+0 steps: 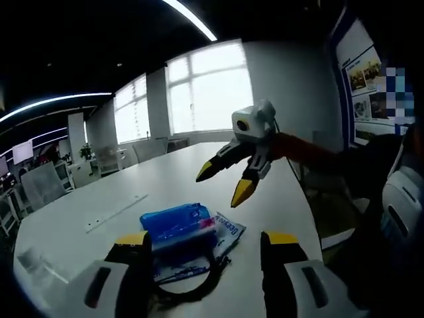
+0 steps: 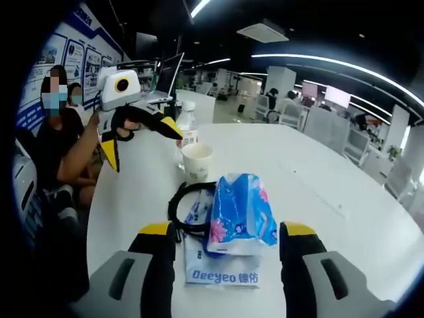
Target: Arrange the tabletop items into an orderly group along one side of the table until the central work area is clear of visible clutter.
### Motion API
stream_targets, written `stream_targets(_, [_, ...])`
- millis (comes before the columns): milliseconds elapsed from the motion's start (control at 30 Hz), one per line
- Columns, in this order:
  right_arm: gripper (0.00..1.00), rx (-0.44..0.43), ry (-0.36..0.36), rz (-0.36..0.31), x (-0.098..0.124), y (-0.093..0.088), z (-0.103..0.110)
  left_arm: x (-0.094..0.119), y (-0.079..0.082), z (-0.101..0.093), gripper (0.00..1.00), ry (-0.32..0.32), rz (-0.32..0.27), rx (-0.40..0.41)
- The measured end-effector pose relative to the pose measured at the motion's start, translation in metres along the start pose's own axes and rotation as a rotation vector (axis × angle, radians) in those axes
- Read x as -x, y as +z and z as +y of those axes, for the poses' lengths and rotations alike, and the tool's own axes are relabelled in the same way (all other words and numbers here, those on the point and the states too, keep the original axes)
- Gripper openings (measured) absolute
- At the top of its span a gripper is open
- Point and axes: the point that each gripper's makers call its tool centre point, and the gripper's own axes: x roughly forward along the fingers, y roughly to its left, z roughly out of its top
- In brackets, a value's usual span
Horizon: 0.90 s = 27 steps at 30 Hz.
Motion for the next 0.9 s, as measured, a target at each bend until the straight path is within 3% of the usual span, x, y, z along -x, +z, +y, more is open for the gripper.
stream_targets(167, [0.58,-0.014,-0.004,0.006,0.001,-0.001,0.0,-0.011,-0.001,0.011,0.59,0.009,-0.01,0.035])
stream_targets(567, [0.51,-0.028,-0.017,-0.004,0.004,-0.003,-0.004,-0.018,-0.006,0.023,0.57,0.031,0.003,0.056])
stream_targets(800, [0.5,-0.023,-0.028,0.005,0.002,-0.008,-0.004,-0.024,-0.005,0.027,0.5,0.043,-0.004,0.083])
stream_targets(900, [0.49,-0.029,-0.033,0.002,0.001,-0.009,-0.006,-0.028,-0.004,0.032,0.5,0.057,0.02,0.084])
